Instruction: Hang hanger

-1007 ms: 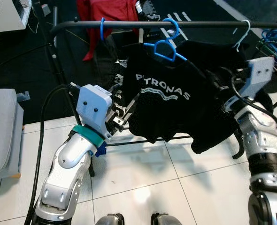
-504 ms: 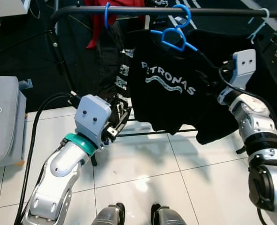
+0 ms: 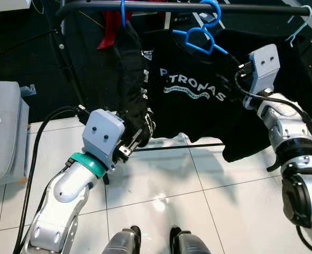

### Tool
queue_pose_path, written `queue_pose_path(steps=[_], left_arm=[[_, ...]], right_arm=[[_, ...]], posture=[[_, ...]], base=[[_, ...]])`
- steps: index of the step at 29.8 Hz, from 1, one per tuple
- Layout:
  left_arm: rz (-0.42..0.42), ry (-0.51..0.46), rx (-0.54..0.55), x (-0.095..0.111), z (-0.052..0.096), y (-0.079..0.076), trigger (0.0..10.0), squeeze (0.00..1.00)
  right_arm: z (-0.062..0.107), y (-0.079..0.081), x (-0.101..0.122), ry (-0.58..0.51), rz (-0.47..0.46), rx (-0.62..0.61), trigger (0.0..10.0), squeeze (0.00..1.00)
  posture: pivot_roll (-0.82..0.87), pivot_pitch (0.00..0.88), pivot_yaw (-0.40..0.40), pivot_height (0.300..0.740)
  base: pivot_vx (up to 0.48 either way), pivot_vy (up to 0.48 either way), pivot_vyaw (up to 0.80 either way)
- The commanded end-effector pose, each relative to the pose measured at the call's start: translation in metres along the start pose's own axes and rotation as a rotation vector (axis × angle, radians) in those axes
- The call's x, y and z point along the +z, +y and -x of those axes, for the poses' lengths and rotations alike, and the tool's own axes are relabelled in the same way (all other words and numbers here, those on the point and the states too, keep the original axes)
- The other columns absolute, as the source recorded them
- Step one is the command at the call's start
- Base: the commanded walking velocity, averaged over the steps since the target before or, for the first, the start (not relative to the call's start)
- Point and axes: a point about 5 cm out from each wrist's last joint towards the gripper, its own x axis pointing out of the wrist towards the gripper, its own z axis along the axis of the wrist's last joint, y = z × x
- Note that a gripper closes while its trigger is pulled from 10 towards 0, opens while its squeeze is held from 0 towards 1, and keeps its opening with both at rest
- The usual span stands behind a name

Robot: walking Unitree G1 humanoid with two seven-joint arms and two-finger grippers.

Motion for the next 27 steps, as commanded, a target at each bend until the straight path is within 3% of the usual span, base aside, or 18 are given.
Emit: queue_pose_path(steps=[1,12,14,15,16,17,19,20,21,22,27], left_arm=[[0.0,0.015,-0.012,-0.001,0.001,-0.002,10.0,0.0],[-0.005,0.016,-0.025,0.0,0.002,-0.001,10.0,0.0],[-0.005,0.016,-0.024,0.0,0.002,-0.001,10.0,0.0],[-0.006,0.015,-0.024,0.001,0.001,0.0,10.0,0.0],[-0.006,0.015,-0.024,0.001,0.001,0.0,10.0,0.0],[-0.007,0.014,-0.023,0.002,0.001,0.0,10.0,0.0],[-0.007,0.014,-0.023,0.002,0.001,0.0,10.0,0.0],[-0.009,0.014,-0.02,0.003,0.001,0.001,10.0,0.0],[-0.009,0.014,-0.02,0.003,0.001,0.001,10.0,0.0],[-0.01,0.013,-0.017,0.003,0.001,0.002,10.0,0.0],[-0.008,0.011,-0.011,0.004,0.0,0.002,10.0,0.0]], right_arm=[[0.0,-0.005,0.006,-0.024,0.069,-0.022,10.0,0.0],[0.007,-0.018,-0.003,0.034,0.088,-0.106,10.0,0.0],[0.009,-0.018,-0.007,0.051,0.049,-0.098,10.0,0.0],[0.01,-0.016,-0.012,0.063,-0.027,-0.075,10.0,0.0],[0.01,-0.016,-0.012,0.063,-0.027,-0.075,10.0,0.0],[0.01,-0.012,-0.017,0.069,-0.119,-0.026,8.6,0.0],[0.01,-0.012,-0.017,0.069,-0.119,-0.026,8.6,0.0],[0.01,-0.009,-0.019,0.061,-0.177,0.011,4.6,0.0],[0.01,-0.009,-0.019,0.061,-0.177,0.011,4.6,0.0],[0.01,-0.005,-0.019,0.053,-0.207,0.055,0.0,0.0],[0.008,0.004,-0.02,0.055,-0.219,0.164,0.0,0.0]], posture=[[0.09,0.182,0.058,0.74],[0.09,0.18,0.068,0.74],[0.09,0.181,0.071,0.74],[0.1,0.18,0.073,0.74],[0.1,0.18,0.073,0.74],[0.1,0.179,0.072,0.74],[0.1,0.179,0.072,0.74],[0.11,0.179,0.072,0.74],[0.11,0.179,0.072,0.74],[0.11,0.179,0.071,0.74],[0.11,0.18,0.07,0.74]], base=[[0.0,0.0,0.0],[0.0,0.0,0.0],[0.0,0.0,0.0],[0.0,0.0,0.0],[0.0,0.0,0.0],[0.0,0.0,0.0],[0.0,0.0,0.0],[0.0,0.0,0.0],[0.0,0.0,0.0],[0.0,0.0,0.0],[0.0,0.0,0.0]])
